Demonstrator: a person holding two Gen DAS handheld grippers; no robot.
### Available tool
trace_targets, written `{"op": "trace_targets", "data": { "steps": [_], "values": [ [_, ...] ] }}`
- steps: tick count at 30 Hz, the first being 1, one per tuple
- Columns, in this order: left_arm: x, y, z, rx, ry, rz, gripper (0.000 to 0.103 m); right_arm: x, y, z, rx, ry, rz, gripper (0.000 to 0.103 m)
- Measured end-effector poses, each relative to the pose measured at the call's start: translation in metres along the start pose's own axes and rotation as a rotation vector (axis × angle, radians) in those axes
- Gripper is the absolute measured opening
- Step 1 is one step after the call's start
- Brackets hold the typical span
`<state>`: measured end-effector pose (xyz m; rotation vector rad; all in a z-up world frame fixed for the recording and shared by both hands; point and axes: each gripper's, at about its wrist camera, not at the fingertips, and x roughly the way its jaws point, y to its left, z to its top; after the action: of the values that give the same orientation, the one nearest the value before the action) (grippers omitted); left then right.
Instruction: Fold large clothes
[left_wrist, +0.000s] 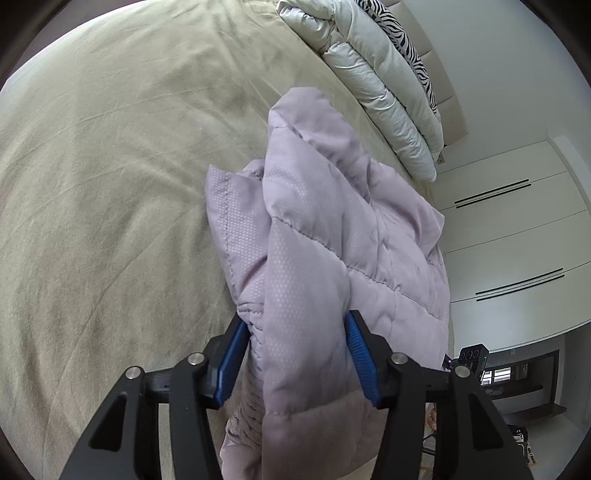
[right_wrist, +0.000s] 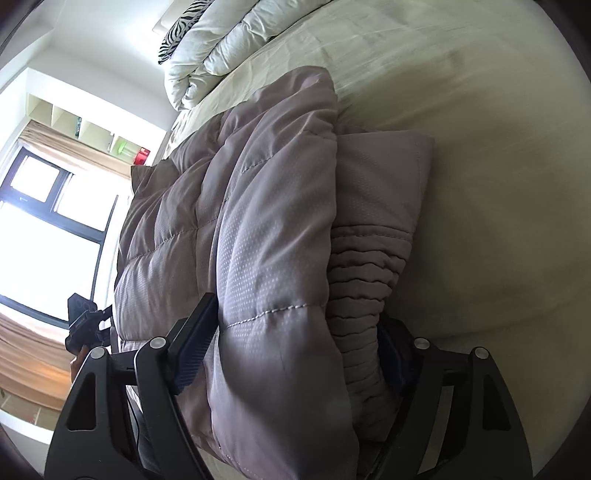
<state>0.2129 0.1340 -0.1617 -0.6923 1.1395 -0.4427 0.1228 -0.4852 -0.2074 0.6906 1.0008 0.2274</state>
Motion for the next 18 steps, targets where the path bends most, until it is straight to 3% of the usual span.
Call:
{"op": "trace_targets", "data": {
  "steps": [4,8,14,18],
  "values": [
    [-0.041,-0.007,-0.015,0.055,-0.126,0.088,0.091,-0.046,-0.007,-0.013,0.013,-0.095,-0.029,0.077],
    [-0.083,-0.042,-0.041,0.212,-0.243,0.263,0.1,-0.09,0.009,-0.03,-0.049,-0.198,-0.154,0.077],
    [-0.137,-0.126,-0.109,0.477,-0.605,0.524,0.103,-0.145,0.089,-0.072,-0.262,-0.43,-0.27,0.078],
    [-0.161,-0.173,-0.147,0.54,-0.779,0.561,0.103,-0.165,0.149,-0.111,-0.419,-0.559,-0.328,0.092]
  ]
}}
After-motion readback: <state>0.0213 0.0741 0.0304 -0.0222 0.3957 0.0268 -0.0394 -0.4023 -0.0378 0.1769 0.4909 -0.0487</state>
